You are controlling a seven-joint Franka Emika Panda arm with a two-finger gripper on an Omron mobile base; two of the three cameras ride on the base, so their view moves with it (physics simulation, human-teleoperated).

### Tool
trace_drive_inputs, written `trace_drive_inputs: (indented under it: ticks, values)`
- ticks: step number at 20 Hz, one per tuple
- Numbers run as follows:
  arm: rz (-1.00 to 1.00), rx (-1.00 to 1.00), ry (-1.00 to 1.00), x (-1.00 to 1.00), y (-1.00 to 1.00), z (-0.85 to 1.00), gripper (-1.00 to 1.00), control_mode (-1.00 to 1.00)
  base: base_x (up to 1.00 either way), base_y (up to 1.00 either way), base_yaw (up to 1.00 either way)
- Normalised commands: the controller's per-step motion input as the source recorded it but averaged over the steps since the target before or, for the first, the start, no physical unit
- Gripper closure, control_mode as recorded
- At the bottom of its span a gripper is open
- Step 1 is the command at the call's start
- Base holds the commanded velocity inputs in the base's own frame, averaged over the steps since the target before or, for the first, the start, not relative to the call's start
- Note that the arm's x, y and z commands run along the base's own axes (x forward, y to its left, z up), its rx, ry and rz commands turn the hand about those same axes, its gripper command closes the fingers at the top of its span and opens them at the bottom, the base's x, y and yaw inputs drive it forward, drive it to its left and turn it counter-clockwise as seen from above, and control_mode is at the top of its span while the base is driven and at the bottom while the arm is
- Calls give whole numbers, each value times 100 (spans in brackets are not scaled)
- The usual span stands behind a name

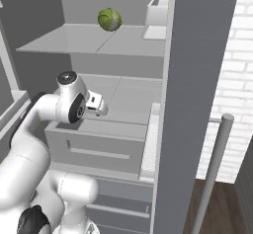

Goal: Take the strawberry from the fridge and place it on top of the pancake, located on the dining counter.

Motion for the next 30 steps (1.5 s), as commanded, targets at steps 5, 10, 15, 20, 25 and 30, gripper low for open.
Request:
trace_drive_inputs:
  ticks: [5, 10, 15, 20, 25, 30]
  values:
    - [0, 0, -4, 70, 8, 0, -100, -100, 0, 0, 0]
    - [0, 0, 1, 55, 11, -11, -100, -100, 0, 0, 0]
    - [0, 0, 10, 42, 0, -35, -100, -100, 0, 0, 0]
    - [-1, 0, 12, 48, 0, -42, -100, -100, 0, 0, 0]
    - [0, 0, 6, 40, 0, -20, -100, -100, 0, 0, 0]
    - [0, 0, 4, 26, 0, -16, -100, -100, 0, 0, 0]
